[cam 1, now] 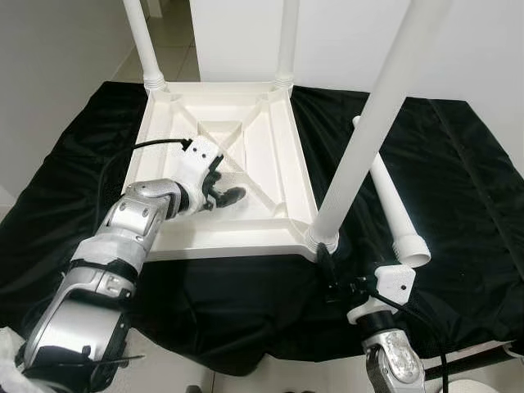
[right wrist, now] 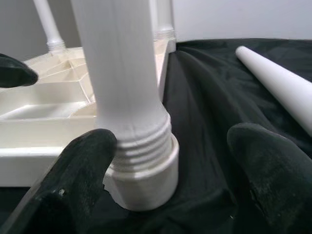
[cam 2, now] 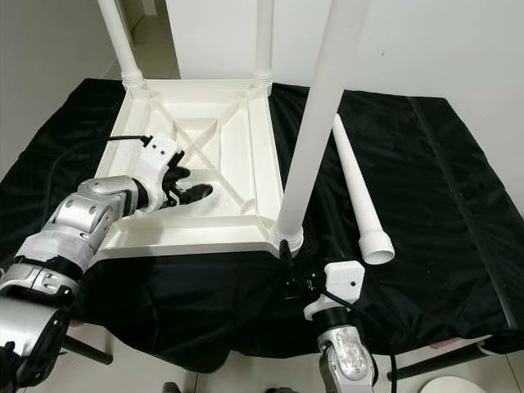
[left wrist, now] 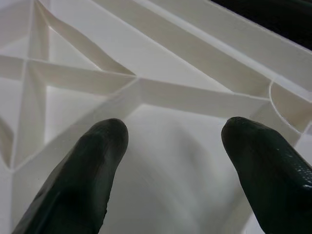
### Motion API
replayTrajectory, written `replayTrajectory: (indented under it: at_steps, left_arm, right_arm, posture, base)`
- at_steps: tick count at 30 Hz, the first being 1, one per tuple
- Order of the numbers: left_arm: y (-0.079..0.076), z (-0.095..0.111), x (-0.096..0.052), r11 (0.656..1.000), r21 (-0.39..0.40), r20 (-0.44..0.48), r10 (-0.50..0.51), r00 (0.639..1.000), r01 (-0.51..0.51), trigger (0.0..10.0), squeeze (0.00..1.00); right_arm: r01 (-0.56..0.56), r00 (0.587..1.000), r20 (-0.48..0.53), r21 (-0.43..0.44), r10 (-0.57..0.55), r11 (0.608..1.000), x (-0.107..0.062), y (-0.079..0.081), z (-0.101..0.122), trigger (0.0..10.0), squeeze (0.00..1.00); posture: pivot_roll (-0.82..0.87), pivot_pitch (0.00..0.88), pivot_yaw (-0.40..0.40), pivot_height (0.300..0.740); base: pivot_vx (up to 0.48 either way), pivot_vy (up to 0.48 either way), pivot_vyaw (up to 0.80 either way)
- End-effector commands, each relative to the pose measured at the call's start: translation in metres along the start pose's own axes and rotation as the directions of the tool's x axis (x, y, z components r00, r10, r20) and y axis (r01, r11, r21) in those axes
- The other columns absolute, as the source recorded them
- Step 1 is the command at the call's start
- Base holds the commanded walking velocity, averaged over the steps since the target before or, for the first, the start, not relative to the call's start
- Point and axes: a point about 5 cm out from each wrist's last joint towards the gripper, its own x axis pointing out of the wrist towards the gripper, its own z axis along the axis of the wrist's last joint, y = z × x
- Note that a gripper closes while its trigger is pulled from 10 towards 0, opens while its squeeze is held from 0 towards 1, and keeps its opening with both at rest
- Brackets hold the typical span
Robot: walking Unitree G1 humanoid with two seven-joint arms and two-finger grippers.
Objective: Building children table
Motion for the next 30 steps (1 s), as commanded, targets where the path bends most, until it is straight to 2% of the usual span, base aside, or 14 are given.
replayTrajectory:
  at_steps: [1, 4, 8, 10, 13, 25, 30]
  left_arm:
    - [-0.010, -0.003, -0.002, 0.985, 0.009, -0.008, -0.174, 0.985, 0.174, 10.0, 0.00]
    - [-0.017, -0.006, -0.004, 0.975, 0.026, 0.000, -0.220, 0.976, 0.219, 10.0, 0.00]
    - [-0.027, -0.011, -0.007, 0.960, 0.053, -0.004, -0.275, 0.961, 0.275, 10.0, 0.00]
    - [-0.027, -0.011, -0.007, 0.960, 0.053, -0.004, -0.275, 0.961, 0.275, 10.0, 0.00]
    - [-0.030, -0.011, -0.009, 0.954, 0.067, -0.002, -0.292, 0.956, 0.291, 10.0, 0.00]
    - [-0.036, -0.017, -0.007, 0.954, 0.071, -0.035, -0.288, 0.957, 0.290, 10.0, 0.00]
    - [-0.042, -0.020, -0.017, 0.932, 0.080, -0.037, -0.351, 0.936, 0.353, 10.0, 0.00]
  right_arm:
    - [0.010, 1.000, 0.002, -0.006, -0.010, 1.000, -0.002, -0.001, 0.000, 10.0, 0.00]
    - [-0.048, 0.999, -0.014, 0.008, 0.048, 0.999, -0.005, 0.003, 0.000, 10.0, 0.00]
    - [-0.203, 0.976, -0.069, 0.039, 0.205, 0.978, -0.015, 0.014, -0.003, 10.0, 0.00]
    - [-0.203, 0.976, -0.069, 0.039, 0.205, 0.978, -0.015, 0.014, -0.003, 10.0, 0.00]
    - [-0.282, 0.953, -0.108, 0.030, 0.283, 0.959, -0.023, 0.014, -0.005, 10.0, 0.00]
    - [-0.315, 0.942, -0.119, 0.018, 0.315, 0.949, -0.021, 0.013, -0.006, 10.0, 0.00]
    - [-0.323, 0.938, -0.125, 0.022, 0.323, 0.946, -0.021, 0.012, -0.005, 10.0, 0.00]
  posture:
    - [-0.06, 0.089, 0.033, 0.740]
    - [-0.06, 0.088, 0.028, 0.740]
    - [-0.06, 0.086, 0.022, 0.740]
    - [-0.06, 0.086, 0.022, 0.740]
    - [-0.06, 0.086, 0.018, 0.740]
    - [-0.06, 0.085, 0.015, 0.740]
    - [-0.06, 0.088, 0.014, 0.740]
  base:
    - [0.000, 0.000, 0.00]
    - [0.000, 0.000, 0.00]
    - [0.000, 0.000, 0.00]
    - [0.000, 0.000, 0.00]
    - [0.000, 0.000, 0.00]
    - [0.000, 0.000, 0.00]
    - [0.000, 0.000, 0.00]
